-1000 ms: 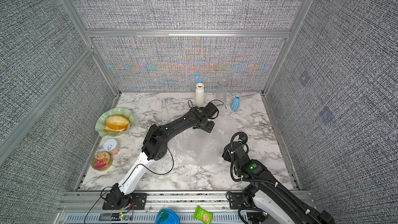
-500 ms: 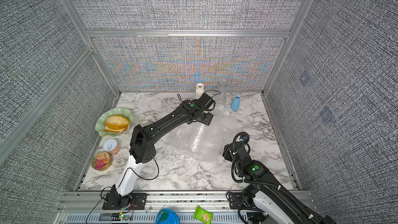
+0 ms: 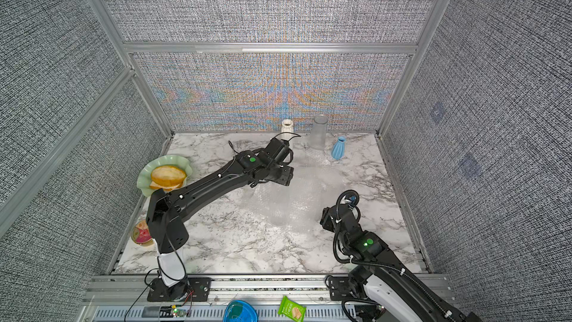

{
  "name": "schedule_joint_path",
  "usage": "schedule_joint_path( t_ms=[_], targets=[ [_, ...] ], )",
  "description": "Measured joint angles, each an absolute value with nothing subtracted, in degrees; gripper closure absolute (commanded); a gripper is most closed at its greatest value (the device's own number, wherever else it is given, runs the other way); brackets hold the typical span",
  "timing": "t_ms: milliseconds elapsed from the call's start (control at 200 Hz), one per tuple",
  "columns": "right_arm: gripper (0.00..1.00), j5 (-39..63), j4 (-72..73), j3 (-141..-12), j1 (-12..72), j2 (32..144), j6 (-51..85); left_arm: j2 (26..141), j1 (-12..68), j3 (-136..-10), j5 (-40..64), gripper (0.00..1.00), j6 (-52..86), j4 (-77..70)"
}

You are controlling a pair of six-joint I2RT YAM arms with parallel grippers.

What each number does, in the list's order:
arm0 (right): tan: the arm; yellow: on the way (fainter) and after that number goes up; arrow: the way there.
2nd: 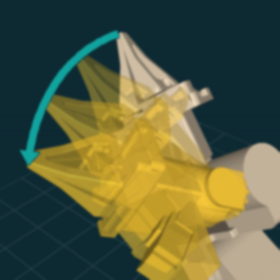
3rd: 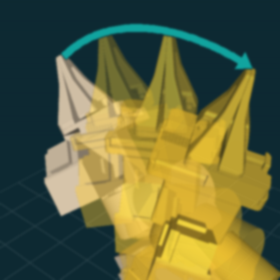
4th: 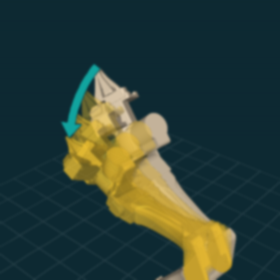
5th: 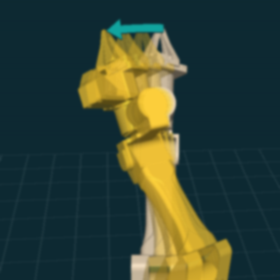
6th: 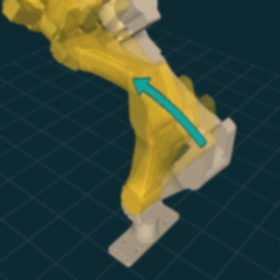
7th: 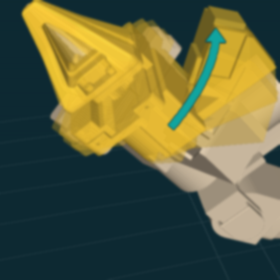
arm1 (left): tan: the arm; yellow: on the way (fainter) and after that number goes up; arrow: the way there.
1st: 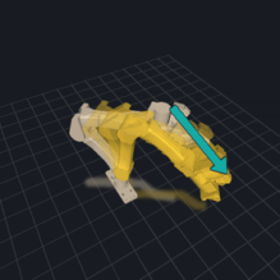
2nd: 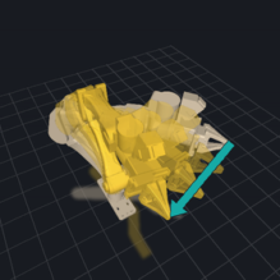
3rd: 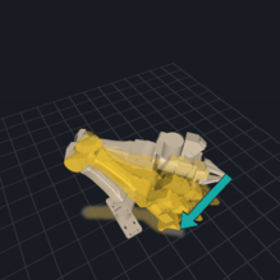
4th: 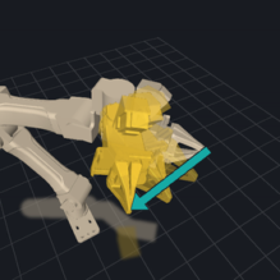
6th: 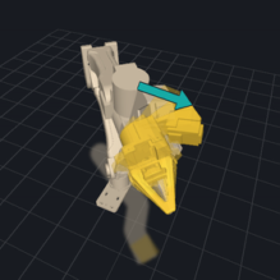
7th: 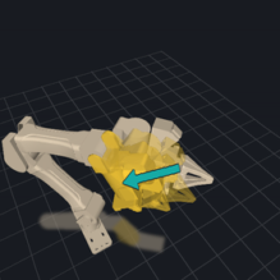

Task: Unwrap the vase from the bubble wrap
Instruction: Pick up the vase from the bubble wrap.

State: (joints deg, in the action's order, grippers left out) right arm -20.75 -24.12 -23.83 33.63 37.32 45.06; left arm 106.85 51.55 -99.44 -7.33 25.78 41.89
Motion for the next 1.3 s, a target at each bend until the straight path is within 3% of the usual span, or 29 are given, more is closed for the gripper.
schedule_joint_path(
  t_ms=[740,1136,1301],
  targets=[
    [0.34,-20.8,-23.9,-23.6,33.6,36.0,44.1,89.9,56.4,-72.8,-15.4,0.52,32.6,20.9],
    [0.34,-20.9,-23.6,-22.9,33.6,34.1,43.4,85.0,62.3,-65.7,-20.2,0.48,34.0,14.0],
    [0.32,-16.3,-18.8,-19.6,33.6,29.6,39.0,85.1,64.7,-65.7,-21.5,0.47,32.7,12.5]
  ],
)
